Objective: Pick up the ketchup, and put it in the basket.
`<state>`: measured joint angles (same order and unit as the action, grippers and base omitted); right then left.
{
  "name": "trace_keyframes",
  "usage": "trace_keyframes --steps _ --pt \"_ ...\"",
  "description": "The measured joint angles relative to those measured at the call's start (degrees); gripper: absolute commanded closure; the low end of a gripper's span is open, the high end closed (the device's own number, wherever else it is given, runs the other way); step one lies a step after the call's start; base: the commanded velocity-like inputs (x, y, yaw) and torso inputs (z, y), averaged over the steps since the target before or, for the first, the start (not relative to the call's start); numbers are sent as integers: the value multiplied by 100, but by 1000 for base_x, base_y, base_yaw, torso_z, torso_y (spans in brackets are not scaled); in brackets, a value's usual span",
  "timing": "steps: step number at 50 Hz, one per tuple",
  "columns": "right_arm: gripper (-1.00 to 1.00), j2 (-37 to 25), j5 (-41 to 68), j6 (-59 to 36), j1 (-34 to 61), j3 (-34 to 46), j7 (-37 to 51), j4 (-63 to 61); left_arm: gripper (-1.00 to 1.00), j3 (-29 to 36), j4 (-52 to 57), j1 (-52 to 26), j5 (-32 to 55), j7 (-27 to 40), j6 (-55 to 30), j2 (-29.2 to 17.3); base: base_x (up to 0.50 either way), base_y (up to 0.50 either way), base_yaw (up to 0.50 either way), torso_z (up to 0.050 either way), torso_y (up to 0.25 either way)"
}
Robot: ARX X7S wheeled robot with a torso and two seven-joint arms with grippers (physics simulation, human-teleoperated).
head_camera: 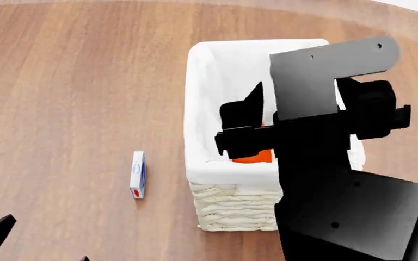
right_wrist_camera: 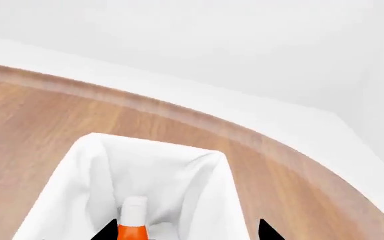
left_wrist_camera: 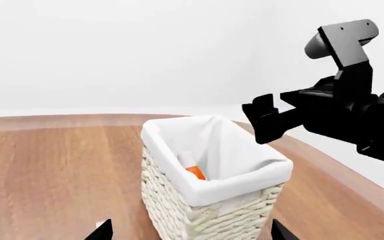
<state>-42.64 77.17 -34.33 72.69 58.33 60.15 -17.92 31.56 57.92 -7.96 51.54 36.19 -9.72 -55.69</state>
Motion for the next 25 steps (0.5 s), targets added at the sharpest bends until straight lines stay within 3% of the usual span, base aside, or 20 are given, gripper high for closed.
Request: trace_keyframes --steps 15,25 --pt "-100 -781 -2421 1221 -1283 524 -122 -1648 -100 168 -108 -83 -57 -56 -83 136 0 0 0 0 0" --pt "-100 -1006 -4041 1903 -2176 1075 68 -1996 -100 227 -190 -79 -84 -96 -65 176 0 0 0 0 0"
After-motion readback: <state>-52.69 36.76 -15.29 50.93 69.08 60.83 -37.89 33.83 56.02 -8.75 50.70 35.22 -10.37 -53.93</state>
